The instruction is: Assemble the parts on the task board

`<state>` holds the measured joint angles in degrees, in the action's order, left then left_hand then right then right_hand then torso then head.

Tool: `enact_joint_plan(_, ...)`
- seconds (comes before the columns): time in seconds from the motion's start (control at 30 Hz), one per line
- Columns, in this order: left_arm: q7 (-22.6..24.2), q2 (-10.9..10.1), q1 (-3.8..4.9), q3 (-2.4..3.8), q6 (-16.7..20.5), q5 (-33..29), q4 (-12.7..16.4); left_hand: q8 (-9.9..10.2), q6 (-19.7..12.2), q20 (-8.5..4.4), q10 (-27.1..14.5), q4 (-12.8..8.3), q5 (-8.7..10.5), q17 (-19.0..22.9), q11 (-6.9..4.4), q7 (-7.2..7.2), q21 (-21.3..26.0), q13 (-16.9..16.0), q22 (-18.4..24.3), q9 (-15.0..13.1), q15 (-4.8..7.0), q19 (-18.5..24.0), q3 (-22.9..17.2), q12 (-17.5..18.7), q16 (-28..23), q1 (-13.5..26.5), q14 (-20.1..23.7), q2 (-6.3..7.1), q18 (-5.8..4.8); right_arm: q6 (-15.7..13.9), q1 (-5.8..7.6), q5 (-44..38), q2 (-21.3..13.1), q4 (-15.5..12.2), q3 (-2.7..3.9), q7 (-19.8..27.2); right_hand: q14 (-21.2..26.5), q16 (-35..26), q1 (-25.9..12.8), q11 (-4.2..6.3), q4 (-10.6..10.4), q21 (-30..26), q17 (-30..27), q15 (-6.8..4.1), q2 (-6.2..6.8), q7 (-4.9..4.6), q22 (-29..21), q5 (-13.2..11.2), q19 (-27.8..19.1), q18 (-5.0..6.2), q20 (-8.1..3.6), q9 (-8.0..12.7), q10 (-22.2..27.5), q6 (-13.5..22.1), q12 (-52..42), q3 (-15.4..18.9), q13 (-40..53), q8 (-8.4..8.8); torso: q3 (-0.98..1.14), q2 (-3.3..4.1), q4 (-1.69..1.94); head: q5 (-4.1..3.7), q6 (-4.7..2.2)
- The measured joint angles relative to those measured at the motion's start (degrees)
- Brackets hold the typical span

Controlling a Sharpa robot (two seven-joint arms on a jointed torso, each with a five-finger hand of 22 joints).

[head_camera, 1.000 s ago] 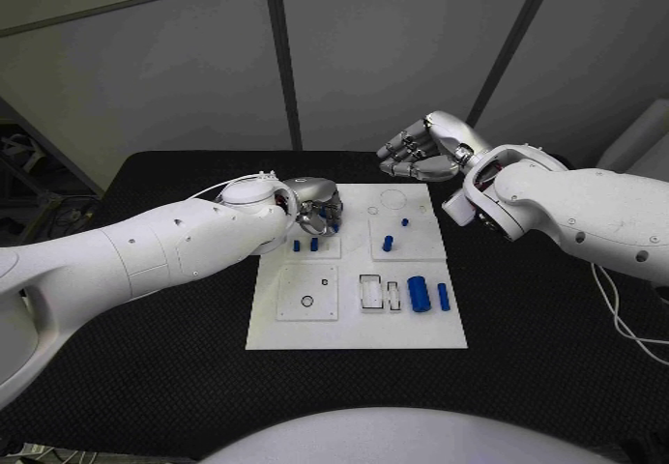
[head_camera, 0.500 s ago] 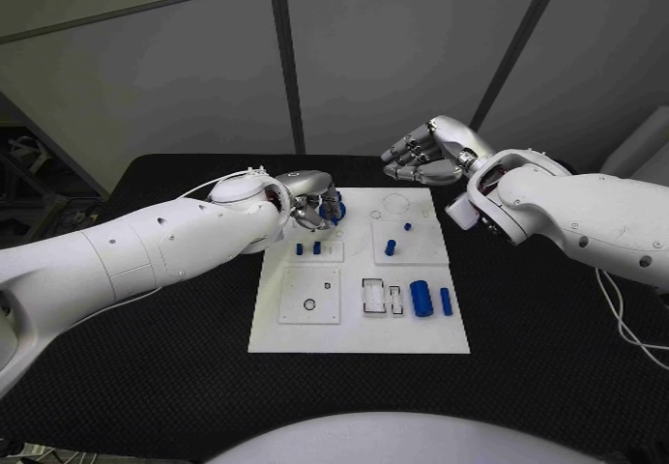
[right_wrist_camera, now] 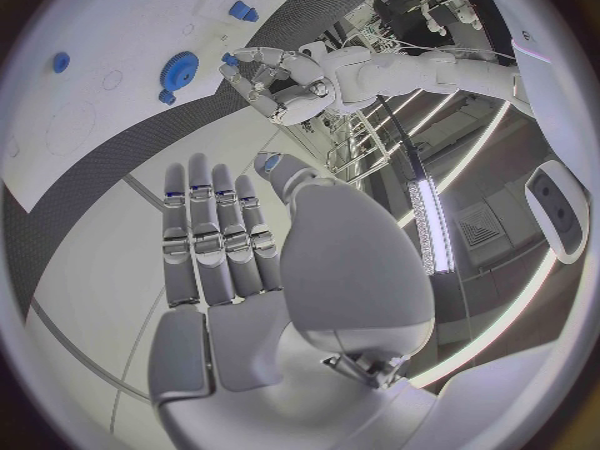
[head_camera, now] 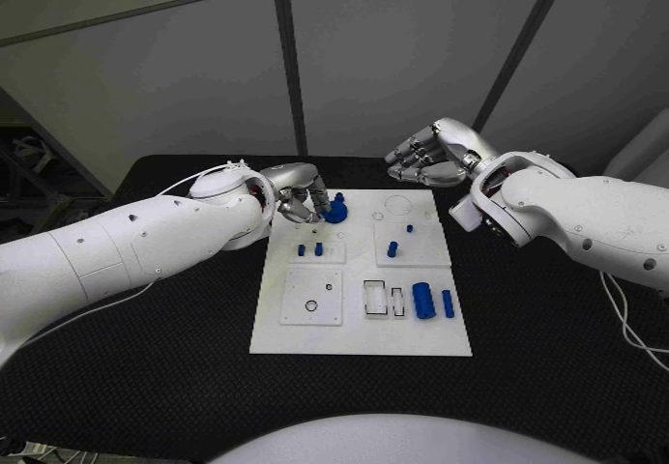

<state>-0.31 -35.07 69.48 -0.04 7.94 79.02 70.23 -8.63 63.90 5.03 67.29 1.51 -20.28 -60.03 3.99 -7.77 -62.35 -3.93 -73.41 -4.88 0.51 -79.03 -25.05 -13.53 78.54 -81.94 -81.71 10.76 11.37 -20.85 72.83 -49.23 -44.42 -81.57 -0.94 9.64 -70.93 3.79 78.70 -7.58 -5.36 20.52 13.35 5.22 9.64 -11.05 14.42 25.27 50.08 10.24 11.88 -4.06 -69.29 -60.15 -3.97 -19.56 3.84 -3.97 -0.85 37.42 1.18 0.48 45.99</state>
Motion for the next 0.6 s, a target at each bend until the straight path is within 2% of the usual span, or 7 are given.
enact_joint_plan(0.23,-0.4,-1.1,-0.06,0.01,-0.8,-0.4,-0.1,0.0,0.0,0.0,0.0,-0.2,0.0,0.1,0.0,0.0,0.0,0.0,0.0,0.0,0.0,0.0,-0.2,0.3,0.0,0.0,0.0,0.01,0.0,0.0,0.0,0.0,0.0,0.0,0.0,0.0,0.0,0.0,0.0,0.0,0.0,0.0,0.0,0.0,0.0,0.0,0.0,0.0,0.0,0.0,0.0,0.0,0.0,0.0,0.0,0.0,0.0,0.0,0.0,0.05,-0.03,0.1,0.06)
enact_joint_plan(0.6,-0.6,-1.1,-0.59,-0.02,-1.6,-0.6,-0.5,0.0,0.0,0.0,0.0,-0.2,0.0,0.1,0.01,0.0,0.0,0.0,0.0,0.0,0.0,0.0,-0.1,0.3,0.0,0.0,0.0,0.01,-0.01,0.1,-0.01,0.0,0.0,0.1,0.0,0.0,0.0,0.0,0.0,0.0,0.0,0.0,0.0,0.0,0.0,0.0,0.0,0.0,0.0,0.0,0.0,0.0,0.0,0.0,0.0,0.0,0.0,0.0,0.02,0.08,-0.15,0.25,-0.02)
